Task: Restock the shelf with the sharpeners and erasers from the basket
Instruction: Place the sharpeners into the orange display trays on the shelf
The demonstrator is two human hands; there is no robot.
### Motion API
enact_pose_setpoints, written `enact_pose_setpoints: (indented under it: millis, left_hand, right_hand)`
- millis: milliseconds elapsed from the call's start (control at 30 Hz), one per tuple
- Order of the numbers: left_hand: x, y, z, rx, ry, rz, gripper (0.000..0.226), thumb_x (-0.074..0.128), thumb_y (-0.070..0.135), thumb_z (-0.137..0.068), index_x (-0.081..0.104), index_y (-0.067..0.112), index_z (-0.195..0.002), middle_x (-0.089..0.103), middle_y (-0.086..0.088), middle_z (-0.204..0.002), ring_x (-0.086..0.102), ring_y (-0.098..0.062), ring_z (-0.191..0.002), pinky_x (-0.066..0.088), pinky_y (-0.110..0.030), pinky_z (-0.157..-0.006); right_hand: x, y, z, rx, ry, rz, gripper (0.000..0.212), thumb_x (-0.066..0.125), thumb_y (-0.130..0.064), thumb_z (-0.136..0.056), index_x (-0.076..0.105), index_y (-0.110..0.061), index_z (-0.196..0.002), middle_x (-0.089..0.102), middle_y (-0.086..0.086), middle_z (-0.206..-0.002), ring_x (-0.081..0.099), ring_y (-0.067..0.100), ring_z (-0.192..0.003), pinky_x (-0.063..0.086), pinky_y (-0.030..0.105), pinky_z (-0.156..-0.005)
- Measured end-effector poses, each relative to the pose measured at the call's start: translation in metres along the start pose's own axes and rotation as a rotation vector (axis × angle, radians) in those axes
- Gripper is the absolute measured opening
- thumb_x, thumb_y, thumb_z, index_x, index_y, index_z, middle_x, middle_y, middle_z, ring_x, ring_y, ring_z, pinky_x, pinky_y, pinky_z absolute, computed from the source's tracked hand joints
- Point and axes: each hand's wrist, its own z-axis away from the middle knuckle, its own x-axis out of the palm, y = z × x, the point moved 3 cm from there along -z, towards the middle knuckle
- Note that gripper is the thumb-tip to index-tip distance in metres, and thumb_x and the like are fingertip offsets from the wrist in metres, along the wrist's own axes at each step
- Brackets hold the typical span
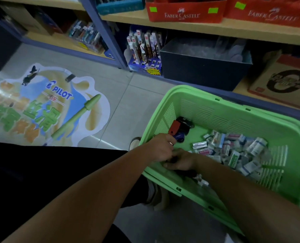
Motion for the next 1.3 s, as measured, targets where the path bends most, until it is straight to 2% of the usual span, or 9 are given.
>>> enact_pose_setpoints:
  millis: [67, 133, 200, 267, 500, 633, 800, 1067, 1300]
  left_hand:
    - [0.007, -0.009, -0.010, -0.022, 0.026, 0.015, 0.040, 0.044, -0.019, -0.097, 0.054, -0.011, -0.135, 0.065, -0.008, -0.089, 0.063, 0.001, -0.064, 0.048, -0.007, -0.061]
    - [0.015, -0.010, -0.016, -0.086, 0.010, -0.001, 0.045, 0.054, -0.015, -0.093, 0.060, 0.000, -0.135, 0.066, -0.013, -0.115, 0.067, -0.015, -0.097, 0.054, -0.018, -0.085]
    - [0.020, -0.007, -0.015, -0.073, 0.007, -0.118, 0.052, 0.060, -0.012, -0.089, 0.061, 0.009, -0.137, 0.063, -0.012, -0.130, 0.062, -0.026, -0.118, 0.052, -0.030, -0.101]
    - [0.027, -0.010, -0.021, -0.044, -0.003, -0.215, 0.057, 0.062, -0.010, -0.089, 0.059, 0.014, -0.141, 0.060, -0.010, -0.137, 0.061, -0.027, -0.122, 0.051, -0.030, -0.100]
    - [0.045, -0.014, -0.040, -0.023, -0.280, -0.445, 0.063, 0.073, 0.009, -0.091, 0.053, 0.022, -0.149, 0.052, -0.006, -0.153, 0.056, -0.025, -0.133, 0.047, -0.036, -0.109]
    - [0.061, -0.008, -0.048, -0.020, -0.451, -0.561, 0.055, 0.073, 0.014, -0.090, 0.058, 0.023, -0.142, 0.060, -0.004, -0.142, 0.063, -0.027, -0.118, 0.051, -0.039, -0.105]
    - [0.073, 0.013, -0.049, -0.030, -0.569, -0.611, 0.049, 0.064, 0.010, -0.089, 0.056, 0.023, -0.136, 0.060, -0.008, -0.128, 0.061, -0.026, -0.106, 0.054, -0.044, -0.099]
    - [0.095, 0.032, -0.052, -0.073, -0.552, -0.057, 0.048, 0.088, 0.011, -0.078, 0.068, 0.029, -0.118, 0.069, 0.000, -0.124, 0.067, -0.022, -0.113, 0.059, -0.040, -0.098]
    - [0.105, 0.034, -0.055, -0.102, -0.545, -0.017, 0.063, 0.074, -0.011, -0.081, 0.063, 0.031, -0.126, 0.060, -0.010, -0.131, 0.067, -0.029, -0.111, 0.064, -0.041, -0.084]
  right_hand:
    - [0.001, 0.006, 0.003, 0.011, 0.023, 0.019, 0.044, 0.070, -0.042, -0.099, 0.068, -0.012, -0.131, 0.061, 0.003, -0.131, 0.061, 0.024, -0.122, 0.045, 0.022, -0.095]
    - [0.005, 0.013, 0.008, 0.034, 0.042, 0.004, 0.037, 0.071, -0.037, -0.098, 0.069, -0.016, -0.128, 0.065, -0.008, -0.113, 0.063, 0.016, -0.109, 0.048, 0.017, -0.089]
    - [0.009, 0.017, 0.012, 0.040, 0.068, 0.022, 0.056, 0.073, -0.051, -0.088, 0.065, -0.026, -0.137, 0.061, -0.009, -0.121, 0.059, 0.016, -0.114, 0.049, 0.026, -0.098]
    - [0.011, 0.030, 0.010, 0.073, 0.036, 0.046, 0.077, 0.071, -0.063, -0.075, 0.060, -0.030, -0.143, 0.057, -0.001, -0.139, 0.058, 0.021, -0.122, 0.049, 0.034, -0.103]
    - [-0.003, 0.048, 0.036, 0.141, -0.006, -0.056, 0.051, 0.079, -0.041, -0.090, 0.060, -0.030, -0.136, 0.061, -0.003, -0.132, 0.058, 0.019, -0.118, 0.047, 0.036, -0.101]
    - [0.002, 0.047, 0.046, 0.092, 0.047, -0.111, 0.044, 0.077, -0.029, -0.094, 0.062, -0.022, -0.134, 0.063, 0.000, -0.123, 0.060, 0.018, -0.111, 0.046, 0.027, -0.090]
    - [-0.007, 0.061, 0.063, 0.059, 0.245, -0.181, 0.017, 0.080, -0.027, -0.090, 0.067, -0.027, -0.102, 0.067, 0.000, -0.104, 0.064, 0.020, -0.098, 0.053, 0.032, -0.083]
    - [-0.001, 0.081, 0.101, 0.062, 0.329, 0.203, 0.068, 0.074, -0.043, -0.085, 0.048, -0.035, -0.148, 0.062, 0.000, -0.129, 0.061, 0.022, -0.115, 0.051, 0.037, -0.103]
    - [-0.010, 0.070, 0.117, 0.062, 0.431, 0.463, 0.056, 0.068, -0.046, -0.091, 0.050, -0.032, -0.142, 0.072, -0.003, -0.113, 0.069, 0.021, -0.098, 0.059, 0.035, -0.090]
